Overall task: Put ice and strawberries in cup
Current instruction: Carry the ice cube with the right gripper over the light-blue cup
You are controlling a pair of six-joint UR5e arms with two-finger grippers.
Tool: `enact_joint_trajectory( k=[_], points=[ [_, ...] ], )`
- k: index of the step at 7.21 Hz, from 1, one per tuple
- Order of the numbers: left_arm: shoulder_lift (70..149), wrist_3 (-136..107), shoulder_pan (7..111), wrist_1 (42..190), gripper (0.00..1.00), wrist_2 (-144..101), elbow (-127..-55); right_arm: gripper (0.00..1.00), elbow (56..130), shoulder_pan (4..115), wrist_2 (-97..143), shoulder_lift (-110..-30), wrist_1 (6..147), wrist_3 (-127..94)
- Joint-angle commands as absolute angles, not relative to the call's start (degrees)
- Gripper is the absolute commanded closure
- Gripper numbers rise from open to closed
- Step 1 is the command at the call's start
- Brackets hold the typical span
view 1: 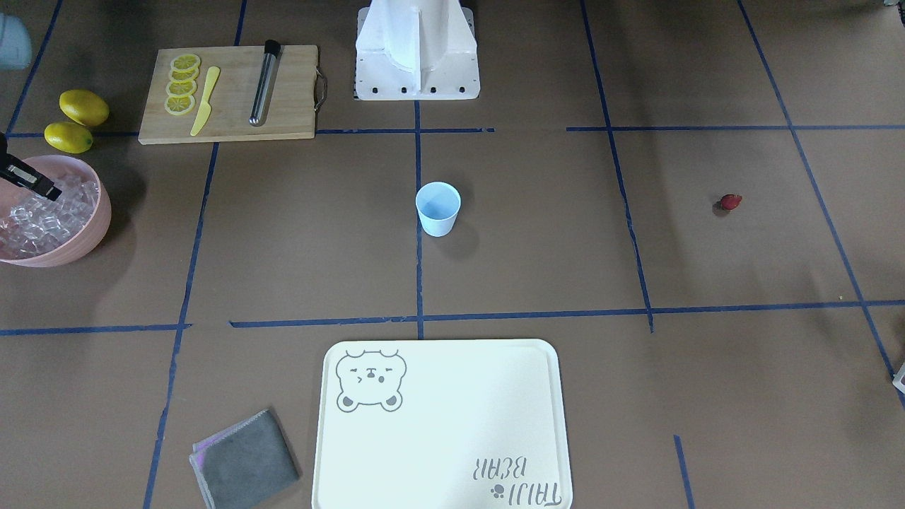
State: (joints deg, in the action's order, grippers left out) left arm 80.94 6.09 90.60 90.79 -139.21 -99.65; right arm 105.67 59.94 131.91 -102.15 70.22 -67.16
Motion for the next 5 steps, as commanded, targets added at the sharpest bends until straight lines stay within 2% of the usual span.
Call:
enact_joint_trajectory(
  k=[1, 3, 4, 5],
  points=[
    [81.03, 5.54, 90.53, 90.79, 0.0, -139.22, -99.58, 0.99, 107.12, 60.03, 132.1, -102.57, 70.57, -67.24],
    [81.12, 5.54, 90.61, 90.79, 0.0, -139.22, -100.02, 1.0, 117.19, 60.47, 131.93, -103.27, 73.81, -69.77],
    [81.12, 5.54, 90.62, 90.79, 0.0, -139.22, -100.11, 1.0, 119.77, 60.29, 131.84, -99.62, 75.39, -75.27],
    [81.21, 5.71, 90.53, 90.97, 0.0, -139.31, -100.46, 0.99, 119.79, 57.6, 132.1, -91.31, 77.41, -84.72]
  ],
)
